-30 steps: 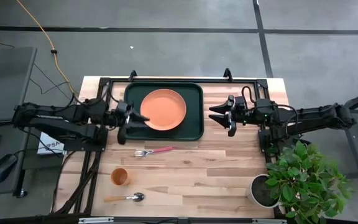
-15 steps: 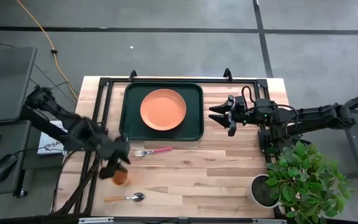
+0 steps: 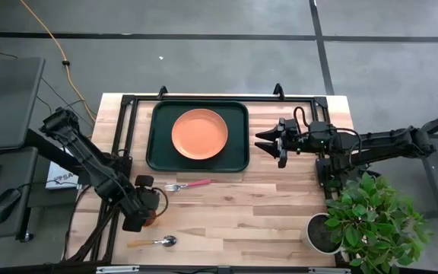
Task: Pick and place plate/cup/fork/spoon on tray
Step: Put the orange cup on the black serving tray
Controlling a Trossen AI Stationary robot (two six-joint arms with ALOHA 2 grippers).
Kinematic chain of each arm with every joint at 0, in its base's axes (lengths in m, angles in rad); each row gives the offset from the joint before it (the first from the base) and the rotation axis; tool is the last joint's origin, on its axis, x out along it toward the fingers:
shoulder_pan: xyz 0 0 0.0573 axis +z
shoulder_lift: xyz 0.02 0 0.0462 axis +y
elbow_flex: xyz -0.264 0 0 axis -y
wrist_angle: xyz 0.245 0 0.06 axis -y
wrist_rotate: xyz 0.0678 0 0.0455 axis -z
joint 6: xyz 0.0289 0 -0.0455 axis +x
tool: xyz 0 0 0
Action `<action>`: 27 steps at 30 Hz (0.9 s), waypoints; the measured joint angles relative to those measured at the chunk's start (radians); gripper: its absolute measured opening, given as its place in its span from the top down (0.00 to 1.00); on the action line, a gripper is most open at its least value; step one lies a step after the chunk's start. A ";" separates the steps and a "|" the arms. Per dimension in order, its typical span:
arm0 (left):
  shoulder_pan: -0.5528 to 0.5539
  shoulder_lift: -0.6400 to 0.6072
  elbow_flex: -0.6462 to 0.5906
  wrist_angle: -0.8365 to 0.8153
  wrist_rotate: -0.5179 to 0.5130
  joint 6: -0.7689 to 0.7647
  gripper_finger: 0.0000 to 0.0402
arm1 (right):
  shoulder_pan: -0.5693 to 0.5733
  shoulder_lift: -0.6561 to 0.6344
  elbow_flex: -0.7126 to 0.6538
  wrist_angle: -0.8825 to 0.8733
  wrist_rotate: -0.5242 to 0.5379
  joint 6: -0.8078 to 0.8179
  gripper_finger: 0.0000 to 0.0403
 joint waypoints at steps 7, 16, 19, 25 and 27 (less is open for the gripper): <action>0.004 0.096 0.000 -0.013 0.075 0.027 0.61 | 0.000 0.000 0.000 0.000 0.000 0.000 0.56; 0.004 0.185 0.000 -0.004 0.125 0.035 0.73 | 0.000 0.000 0.000 0.000 0.001 0.000 0.56; 0.004 0.179 0.000 -0.004 0.130 0.026 0.92 | 0.000 0.000 0.000 0.001 0.001 0.000 0.56; 0.014 0.119 0.000 -0.009 0.113 -0.018 0.99 | 0.000 0.000 0.000 0.001 0.001 0.000 0.56; 0.023 0.094 0.000 -0.015 0.112 -0.025 0.99 | 0.000 0.000 0.000 0.000 0.001 0.000 0.56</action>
